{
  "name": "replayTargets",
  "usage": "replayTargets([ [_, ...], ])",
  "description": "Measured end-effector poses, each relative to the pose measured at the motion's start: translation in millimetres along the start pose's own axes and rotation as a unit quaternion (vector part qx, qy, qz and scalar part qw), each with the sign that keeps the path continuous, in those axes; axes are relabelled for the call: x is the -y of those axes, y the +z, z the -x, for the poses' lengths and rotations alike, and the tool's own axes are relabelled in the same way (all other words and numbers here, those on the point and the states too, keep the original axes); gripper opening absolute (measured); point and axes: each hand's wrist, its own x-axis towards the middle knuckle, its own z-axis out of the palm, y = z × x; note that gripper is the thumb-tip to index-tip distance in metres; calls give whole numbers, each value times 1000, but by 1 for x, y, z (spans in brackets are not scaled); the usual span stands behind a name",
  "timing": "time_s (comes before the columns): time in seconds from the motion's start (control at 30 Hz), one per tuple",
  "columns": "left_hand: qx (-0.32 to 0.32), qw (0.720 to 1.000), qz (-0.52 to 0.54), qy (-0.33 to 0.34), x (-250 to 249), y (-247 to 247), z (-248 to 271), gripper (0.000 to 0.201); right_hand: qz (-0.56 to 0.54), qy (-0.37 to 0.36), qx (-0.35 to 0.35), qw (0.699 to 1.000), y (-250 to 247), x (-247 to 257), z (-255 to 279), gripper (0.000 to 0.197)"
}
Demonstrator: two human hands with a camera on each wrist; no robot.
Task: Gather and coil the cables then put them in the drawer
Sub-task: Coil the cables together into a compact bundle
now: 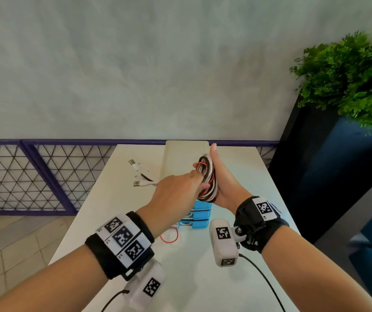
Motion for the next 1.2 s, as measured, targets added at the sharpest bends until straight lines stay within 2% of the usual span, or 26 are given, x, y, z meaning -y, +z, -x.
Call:
replayTargets([
  [0.07,9,1000,-7,6,1,-2,-3,39,-10,-7,5,1000,1,2,1,63],
  [0.17,29,999,-10,14,5,-6,-5,35,-34,-17,31,999,-1,2,1,49],
  [0.23,44,999,-13,21,6,-8,-6,30,-7,-35,28,999,-4,0,-2,38],
  [0.37,69,997,-31,17,2,-8,-6,32,135,-92,-63,985,-4,-2,-8,16],
  [0.47,71,996,-46,2,-1,-5,-7,40,142,-146,-124,971,-2,-2,-13,10],
  [0.6,116,987,88,-64,-1,0,-7,59,128,-193,-167,958,-6,2,-21,21],
  [0.67,148,971,172,-74,-1,1,-6,62,98,-195,-174,960,-9,6,-22,26],
  [0.77,184,933,296,-91,-1,8,-3,48,38,-181,-169,968,-11,9,-20,30],
  [0.83,191,905,368,-94,3,14,-2,44,-26,-159,-140,977,-11,8,-19,23],
  [0.9,187,893,402,-73,7,21,1,42,-73,-139,-84,984,-11,5,-17,18],
  [1.0,176,885,429,-33,6,26,7,43,-119,-127,-13,985,-8,3,-10,25],
  [1.1,187,857,480,-1,5,28,10,44,-169,-114,-18,979,0,2,-5,33],
  [1.2,219,815,536,3,8,31,11,47,-173,-113,-41,978,3,-1,-9,33],
])
